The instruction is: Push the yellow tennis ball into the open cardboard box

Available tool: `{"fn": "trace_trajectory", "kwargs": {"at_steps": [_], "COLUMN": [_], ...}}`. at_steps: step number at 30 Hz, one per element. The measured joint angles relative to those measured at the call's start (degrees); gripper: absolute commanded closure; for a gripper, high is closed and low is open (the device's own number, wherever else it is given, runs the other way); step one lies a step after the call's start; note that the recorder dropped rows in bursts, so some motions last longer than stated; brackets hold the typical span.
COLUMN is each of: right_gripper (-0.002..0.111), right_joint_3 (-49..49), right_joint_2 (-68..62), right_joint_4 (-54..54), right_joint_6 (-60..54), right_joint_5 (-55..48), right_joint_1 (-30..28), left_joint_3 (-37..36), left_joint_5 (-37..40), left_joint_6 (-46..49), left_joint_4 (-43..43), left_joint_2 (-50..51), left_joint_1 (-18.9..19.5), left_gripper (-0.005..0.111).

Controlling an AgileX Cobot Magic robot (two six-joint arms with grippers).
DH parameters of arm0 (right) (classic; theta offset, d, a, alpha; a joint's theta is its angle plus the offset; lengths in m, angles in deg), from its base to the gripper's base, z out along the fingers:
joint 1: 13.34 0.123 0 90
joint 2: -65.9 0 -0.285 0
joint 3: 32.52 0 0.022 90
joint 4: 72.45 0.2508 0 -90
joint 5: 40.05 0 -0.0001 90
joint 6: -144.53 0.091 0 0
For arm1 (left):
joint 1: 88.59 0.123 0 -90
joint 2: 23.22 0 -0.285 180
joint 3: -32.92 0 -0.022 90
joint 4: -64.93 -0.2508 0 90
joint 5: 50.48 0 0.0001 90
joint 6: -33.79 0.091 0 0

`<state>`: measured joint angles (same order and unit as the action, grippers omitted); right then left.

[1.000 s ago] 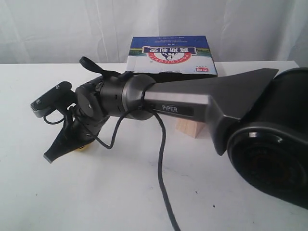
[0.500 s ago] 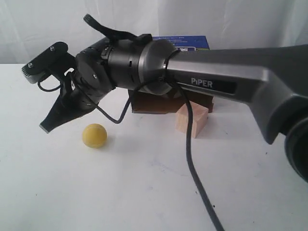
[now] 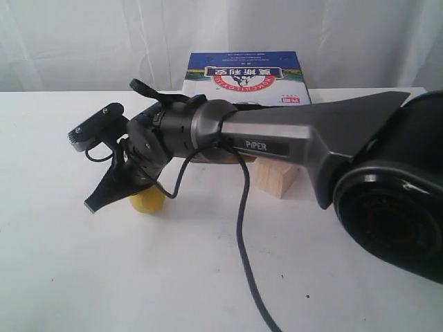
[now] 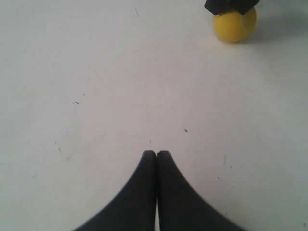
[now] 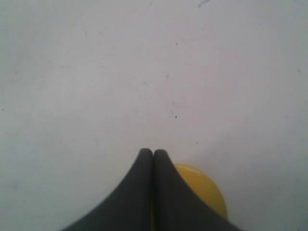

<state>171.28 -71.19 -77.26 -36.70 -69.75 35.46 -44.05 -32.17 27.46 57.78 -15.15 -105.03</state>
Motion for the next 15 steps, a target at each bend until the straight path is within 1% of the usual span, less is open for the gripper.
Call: {"fn": "trace_trajectory", "kwargs": {"at_steps": [7, 15], "right_gripper": [0.108, 0.108], "right_joint_3": [0.0, 0.0], "right_joint_2": [1.2, 2.2], "right_joint_4": [-0.9, -4.8], "right_joint_6": [2.3, 4.5], "right_joint_5": [-4.7, -8.5], "right_joint_1": [-0.2, -1.6], "left_joint_3": [0.0, 0.0], "left_joint_5": [0.0, 0.0], "left_joint_6": [0.0, 0.0], "left_joint_4": [0.0, 0.0], "left_joint_2": [0.0, 0.0], "left_joint_1": [0.0, 0.0], "left_gripper": [0.107, 0.107]}}
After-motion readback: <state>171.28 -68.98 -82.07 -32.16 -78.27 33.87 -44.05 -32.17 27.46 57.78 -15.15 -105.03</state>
